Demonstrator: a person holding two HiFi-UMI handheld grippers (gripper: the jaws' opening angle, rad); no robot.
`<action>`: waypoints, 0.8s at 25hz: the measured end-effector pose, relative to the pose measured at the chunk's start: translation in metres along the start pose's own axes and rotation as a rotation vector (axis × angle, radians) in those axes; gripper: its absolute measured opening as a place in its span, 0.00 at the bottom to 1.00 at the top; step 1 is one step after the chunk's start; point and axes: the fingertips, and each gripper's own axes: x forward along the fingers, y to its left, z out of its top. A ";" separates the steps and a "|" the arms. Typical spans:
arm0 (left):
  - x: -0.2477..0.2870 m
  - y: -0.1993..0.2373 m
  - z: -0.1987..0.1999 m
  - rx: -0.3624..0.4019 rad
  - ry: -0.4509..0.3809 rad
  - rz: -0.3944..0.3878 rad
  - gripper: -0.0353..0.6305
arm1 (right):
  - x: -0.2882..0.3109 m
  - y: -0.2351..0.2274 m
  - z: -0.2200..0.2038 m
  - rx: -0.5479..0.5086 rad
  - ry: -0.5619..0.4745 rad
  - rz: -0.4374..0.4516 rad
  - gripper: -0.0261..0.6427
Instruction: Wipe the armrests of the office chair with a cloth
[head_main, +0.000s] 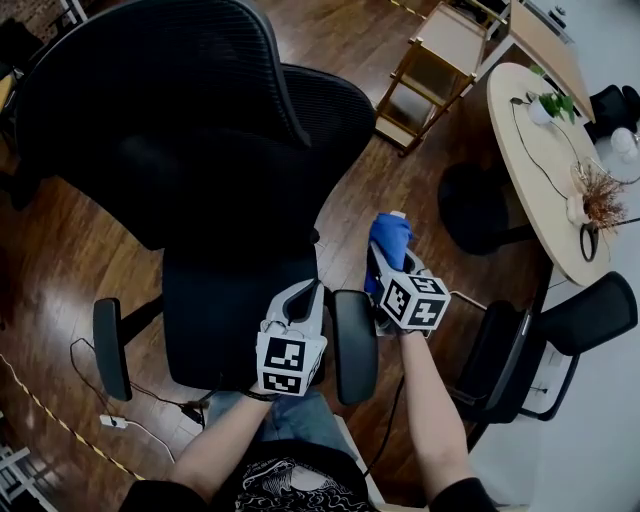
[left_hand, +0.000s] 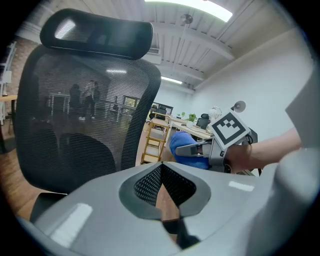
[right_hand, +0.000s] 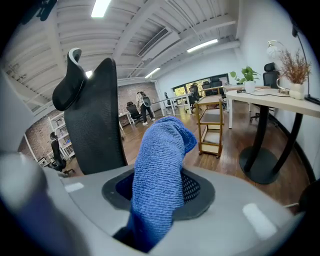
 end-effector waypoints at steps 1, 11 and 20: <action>0.001 -0.001 0.000 -0.001 0.000 -0.005 0.06 | 0.003 0.004 0.003 0.005 -0.007 0.003 0.25; -0.013 0.020 -0.001 -0.016 0.003 -0.028 0.06 | 0.019 0.052 0.007 0.013 0.004 0.024 0.25; -0.037 0.049 -0.002 -0.024 0.001 -0.055 0.06 | 0.021 0.096 -0.003 -0.007 0.009 0.015 0.25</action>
